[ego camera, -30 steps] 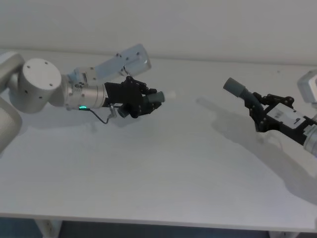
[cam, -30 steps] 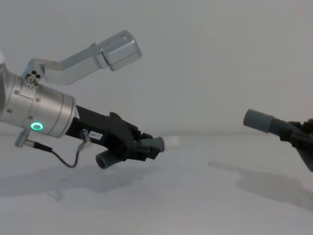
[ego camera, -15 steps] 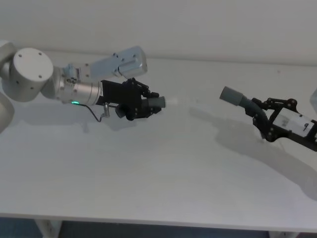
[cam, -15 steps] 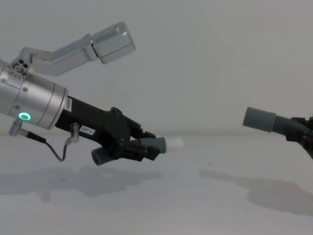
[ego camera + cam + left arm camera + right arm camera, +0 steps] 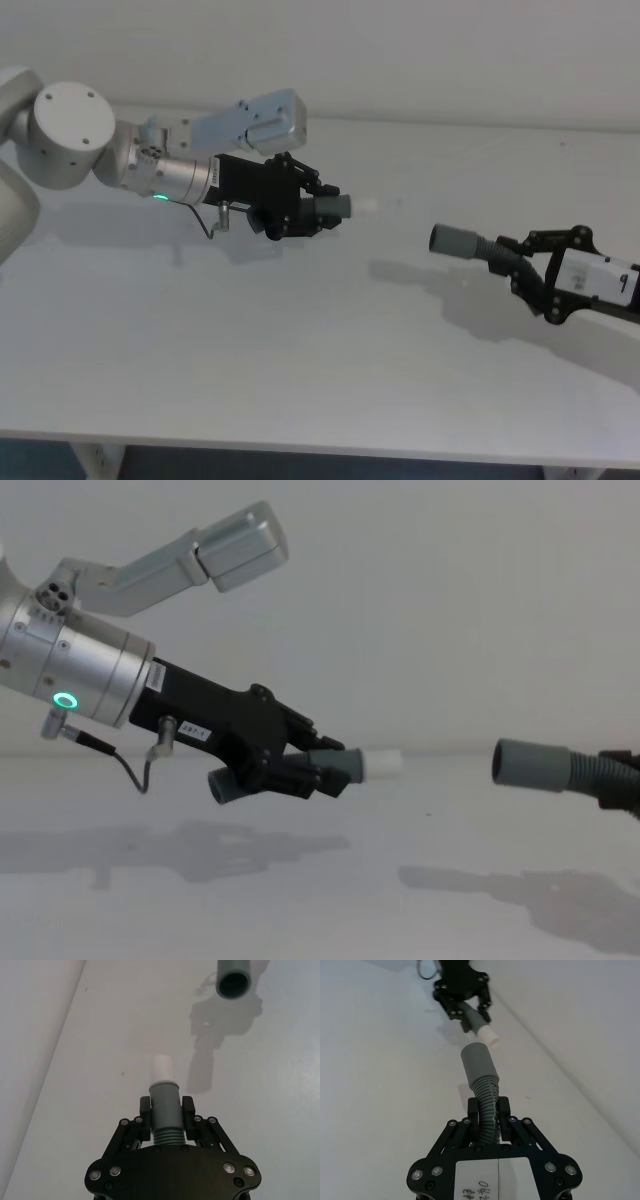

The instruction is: Use both hands to pick up one end of the pipe from the table, align the ends, and insert them.

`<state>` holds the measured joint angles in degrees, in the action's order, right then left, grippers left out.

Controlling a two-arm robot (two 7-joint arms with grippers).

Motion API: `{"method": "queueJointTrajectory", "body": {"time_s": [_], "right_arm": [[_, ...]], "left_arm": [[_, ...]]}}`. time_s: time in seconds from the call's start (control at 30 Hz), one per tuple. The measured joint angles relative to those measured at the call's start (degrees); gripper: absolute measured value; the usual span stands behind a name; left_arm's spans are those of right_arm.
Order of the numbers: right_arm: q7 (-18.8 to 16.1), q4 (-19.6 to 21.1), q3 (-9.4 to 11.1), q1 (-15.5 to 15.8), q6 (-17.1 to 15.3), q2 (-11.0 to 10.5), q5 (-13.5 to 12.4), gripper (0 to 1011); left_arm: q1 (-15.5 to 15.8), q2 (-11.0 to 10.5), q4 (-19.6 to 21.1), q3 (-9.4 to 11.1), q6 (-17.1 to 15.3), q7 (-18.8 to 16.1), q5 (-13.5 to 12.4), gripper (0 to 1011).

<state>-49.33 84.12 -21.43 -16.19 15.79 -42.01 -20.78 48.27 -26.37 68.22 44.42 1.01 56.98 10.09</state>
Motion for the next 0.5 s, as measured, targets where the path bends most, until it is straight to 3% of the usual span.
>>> {"method": "queueJointTrajectory", "body": {"time_s": [0.23,0.5], "right_arm": [[-2.8,0.4,-0.9,-0.1,1.2,-1.0,-0.9,227],[-3.6,1.1,-1.6,0.0,1.4,-1.6,-1.2,227]], "left_arm": [[0.4,0.7,-0.5,0.6,0.9,1.3,0.9,357],[0.5,0.9,-0.4,1.2,1.0,2.2,1.8,357]]}}
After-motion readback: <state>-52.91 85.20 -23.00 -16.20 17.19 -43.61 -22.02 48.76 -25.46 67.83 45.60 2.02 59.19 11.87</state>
